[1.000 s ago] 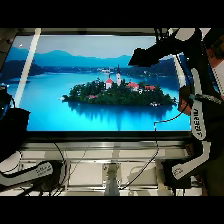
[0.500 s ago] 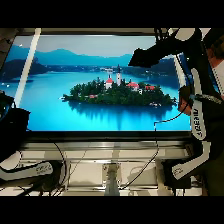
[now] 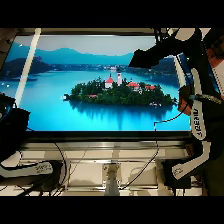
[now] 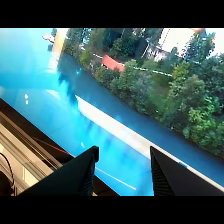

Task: Fold the clothes and pants, and hang the long-sleeved shirts on hangers.

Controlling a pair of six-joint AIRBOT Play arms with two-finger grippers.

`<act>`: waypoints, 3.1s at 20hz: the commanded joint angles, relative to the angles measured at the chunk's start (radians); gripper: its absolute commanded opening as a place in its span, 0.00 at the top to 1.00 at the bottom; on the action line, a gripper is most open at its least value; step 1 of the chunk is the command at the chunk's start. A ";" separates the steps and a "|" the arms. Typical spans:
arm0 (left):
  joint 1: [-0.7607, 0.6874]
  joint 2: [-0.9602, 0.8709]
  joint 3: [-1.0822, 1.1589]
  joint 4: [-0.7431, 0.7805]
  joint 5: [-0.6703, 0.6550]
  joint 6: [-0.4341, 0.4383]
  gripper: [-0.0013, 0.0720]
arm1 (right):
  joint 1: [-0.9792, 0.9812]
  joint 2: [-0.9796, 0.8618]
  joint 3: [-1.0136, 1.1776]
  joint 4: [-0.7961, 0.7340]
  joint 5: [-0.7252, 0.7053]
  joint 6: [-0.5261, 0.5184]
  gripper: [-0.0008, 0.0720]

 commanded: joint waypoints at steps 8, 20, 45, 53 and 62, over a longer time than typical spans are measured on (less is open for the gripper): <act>-0.029 0.051 0.002 -0.051 0.005 -0.003 0.92 | 0.000 0.000 0.000 0.000 0.004 0.000 0.46; -0.511 0.479 0.035 -0.185 0.066 -0.045 0.92 | 0.000 0.000 0.000 -0.003 -0.004 0.001 0.97; -1.164 0.099 0.088 -0.662 0.845 -0.166 0.92 | -0.001 0.000 0.000 -0.230 -0.031 0.056 0.97; -1.183 0.093 0.088 -0.662 1.033 -0.167 0.90 | -0.097 0.000 0.000 -0.259 -0.020 0.080 0.97; -1.174 0.109 0.088 -0.661 0.863 -0.166 0.34 | -0.187 0.001 0.000 -0.171 0.031 0.054 0.97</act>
